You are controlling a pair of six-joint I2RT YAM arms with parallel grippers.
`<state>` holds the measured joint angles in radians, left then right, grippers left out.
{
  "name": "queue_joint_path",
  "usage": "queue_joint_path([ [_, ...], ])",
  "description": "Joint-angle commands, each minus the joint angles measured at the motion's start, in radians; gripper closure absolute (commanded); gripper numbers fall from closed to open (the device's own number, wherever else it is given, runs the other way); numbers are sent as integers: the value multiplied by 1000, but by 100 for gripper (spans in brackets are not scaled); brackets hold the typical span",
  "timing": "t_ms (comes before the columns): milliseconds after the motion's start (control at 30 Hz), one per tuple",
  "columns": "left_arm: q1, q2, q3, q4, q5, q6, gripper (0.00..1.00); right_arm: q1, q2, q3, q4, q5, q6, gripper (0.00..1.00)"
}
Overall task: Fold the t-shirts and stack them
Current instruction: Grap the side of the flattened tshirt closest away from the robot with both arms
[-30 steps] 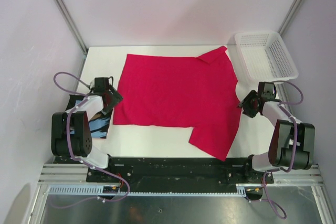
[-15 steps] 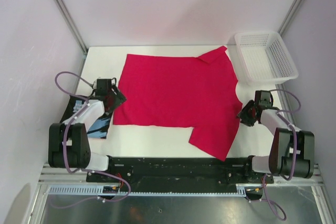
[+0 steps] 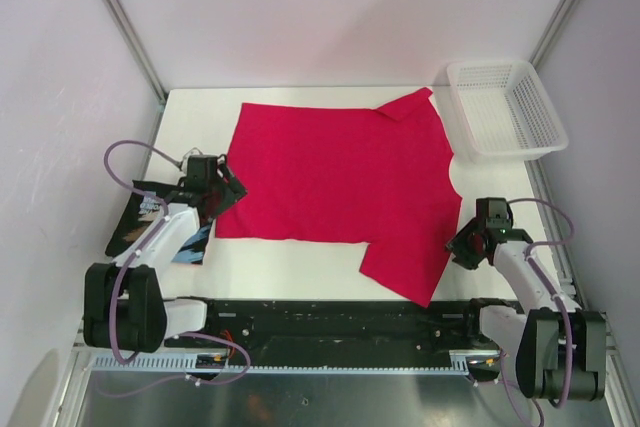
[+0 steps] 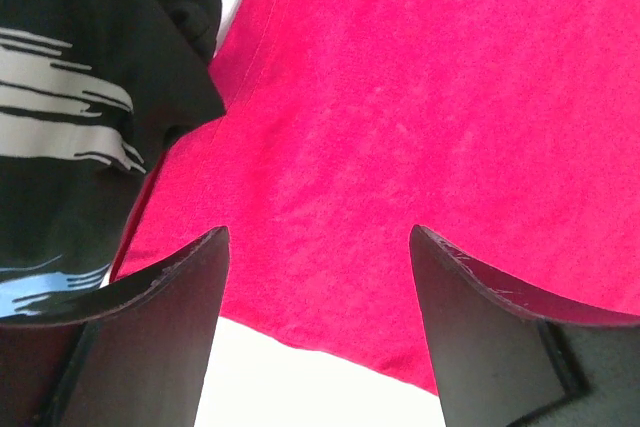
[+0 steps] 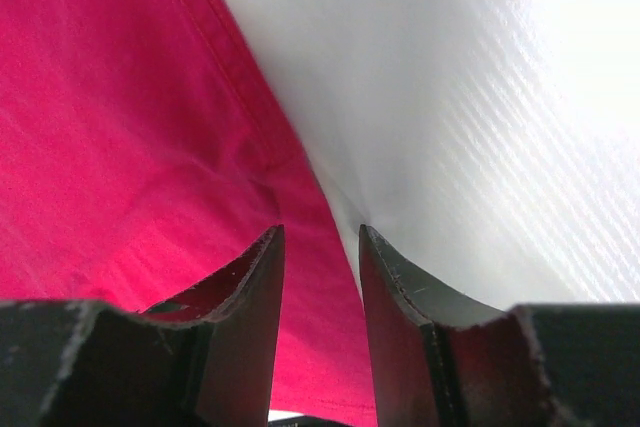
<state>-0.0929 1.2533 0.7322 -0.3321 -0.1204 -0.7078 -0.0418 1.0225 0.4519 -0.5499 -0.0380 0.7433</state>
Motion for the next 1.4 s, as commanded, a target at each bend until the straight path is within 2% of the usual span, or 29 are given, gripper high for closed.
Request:
queue_joint_path([
  [0, -8, -56, -30, -6, -7, -33, 23, 48, -28, -15, -95, 22, 52, 60],
  [100, -11, -77, -45, -7, -6, -36, 23, 81, -7, -16, -78, 33, 60, 61],
  [200, -12, -93, -60, -11, -13, -33, 23, 91, 36, -16, -47, 37, 60, 66],
  [433, -12, -126, -87, -54, -88, -31, 23, 75, 90, -12, -42, 54, 51, 85],
  [600, -13, -147, -106, -84, -137, -51, 25, -19, 84, -9, -59, 21, 28, 98],
  [800, -13, -138, -136, -86, -139, -88, 34, -126, 71, 7, -90, -14, -26, 100],
  [1100, -12, -97, -169, -88, -171, -131, 46, -177, 98, 8, -76, -47, -45, 100],
  [1367, -12, -54, -201, -87, -188, -182, 53, -179, 103, 8, -65, -64, -54, 100],
])
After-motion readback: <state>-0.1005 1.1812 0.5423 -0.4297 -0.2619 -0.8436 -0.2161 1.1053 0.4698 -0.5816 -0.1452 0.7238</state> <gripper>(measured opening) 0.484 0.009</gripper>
